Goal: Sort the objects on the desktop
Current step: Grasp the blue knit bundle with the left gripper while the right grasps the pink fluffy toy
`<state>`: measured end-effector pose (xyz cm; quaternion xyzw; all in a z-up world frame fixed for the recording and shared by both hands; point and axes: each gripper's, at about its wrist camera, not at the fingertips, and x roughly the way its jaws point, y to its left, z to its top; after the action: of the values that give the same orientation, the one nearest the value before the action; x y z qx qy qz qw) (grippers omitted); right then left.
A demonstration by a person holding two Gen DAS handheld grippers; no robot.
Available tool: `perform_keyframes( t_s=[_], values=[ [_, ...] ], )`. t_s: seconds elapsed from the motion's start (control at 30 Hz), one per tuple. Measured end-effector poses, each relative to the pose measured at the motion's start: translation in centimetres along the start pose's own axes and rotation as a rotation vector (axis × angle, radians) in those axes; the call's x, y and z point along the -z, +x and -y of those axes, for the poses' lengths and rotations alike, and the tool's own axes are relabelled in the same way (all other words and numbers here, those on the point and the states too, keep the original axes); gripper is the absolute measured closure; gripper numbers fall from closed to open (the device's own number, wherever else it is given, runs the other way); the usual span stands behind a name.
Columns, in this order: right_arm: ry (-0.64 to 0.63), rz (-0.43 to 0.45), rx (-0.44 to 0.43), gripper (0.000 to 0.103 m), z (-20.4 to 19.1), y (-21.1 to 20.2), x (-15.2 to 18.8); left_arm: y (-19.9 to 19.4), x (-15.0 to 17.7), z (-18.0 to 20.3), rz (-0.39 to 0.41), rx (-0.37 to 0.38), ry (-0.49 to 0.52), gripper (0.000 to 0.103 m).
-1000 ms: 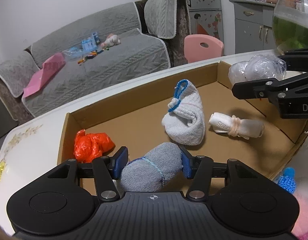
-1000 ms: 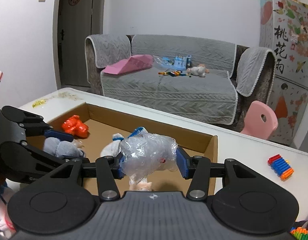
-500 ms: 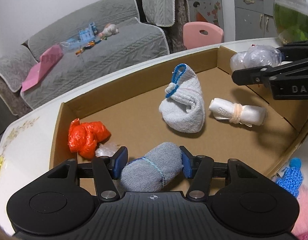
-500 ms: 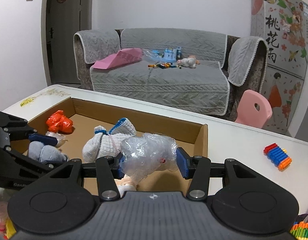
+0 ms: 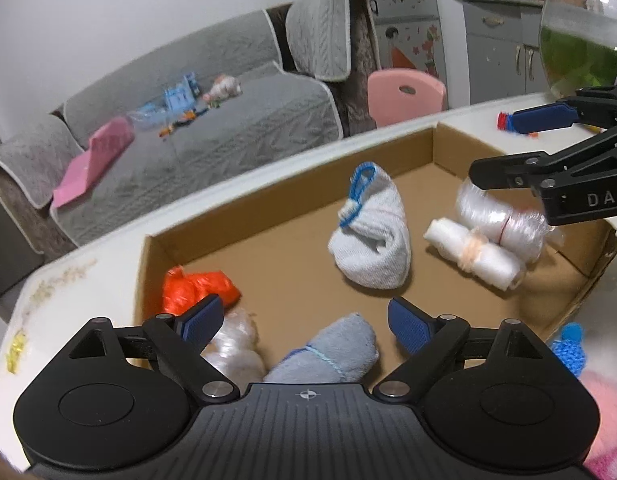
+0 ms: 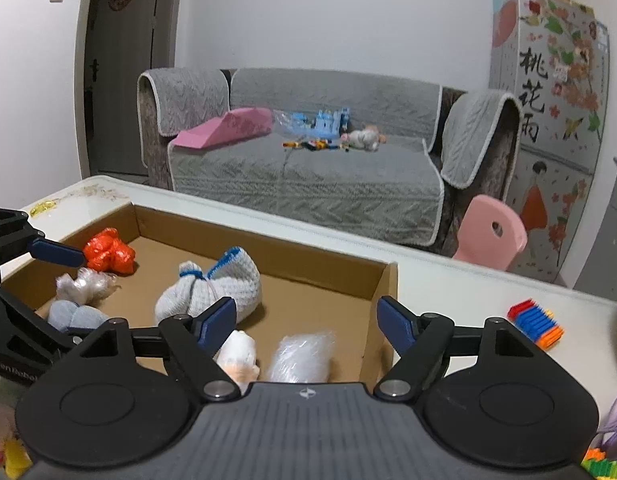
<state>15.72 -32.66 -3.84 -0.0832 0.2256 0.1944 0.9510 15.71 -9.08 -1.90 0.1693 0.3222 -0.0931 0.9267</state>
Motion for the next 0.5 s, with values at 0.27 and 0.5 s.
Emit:
perform_keyframes(
  t_s=[0.27, 0.5],
  values=[
    [-0.025, 0.057, -0.107, 0.014, -0.5, -5.7, -0.6, -5.9, 1.2, -2.5, 0.089, -0.009, 0.043, 0.0],
    [0.021, -0.109, -0.331, 0.013, -2.0, -6.7, 2.1, -8.7, 7.1, -6.1, 0.022, 0.093, -0.024, 0.0]
  ],
)
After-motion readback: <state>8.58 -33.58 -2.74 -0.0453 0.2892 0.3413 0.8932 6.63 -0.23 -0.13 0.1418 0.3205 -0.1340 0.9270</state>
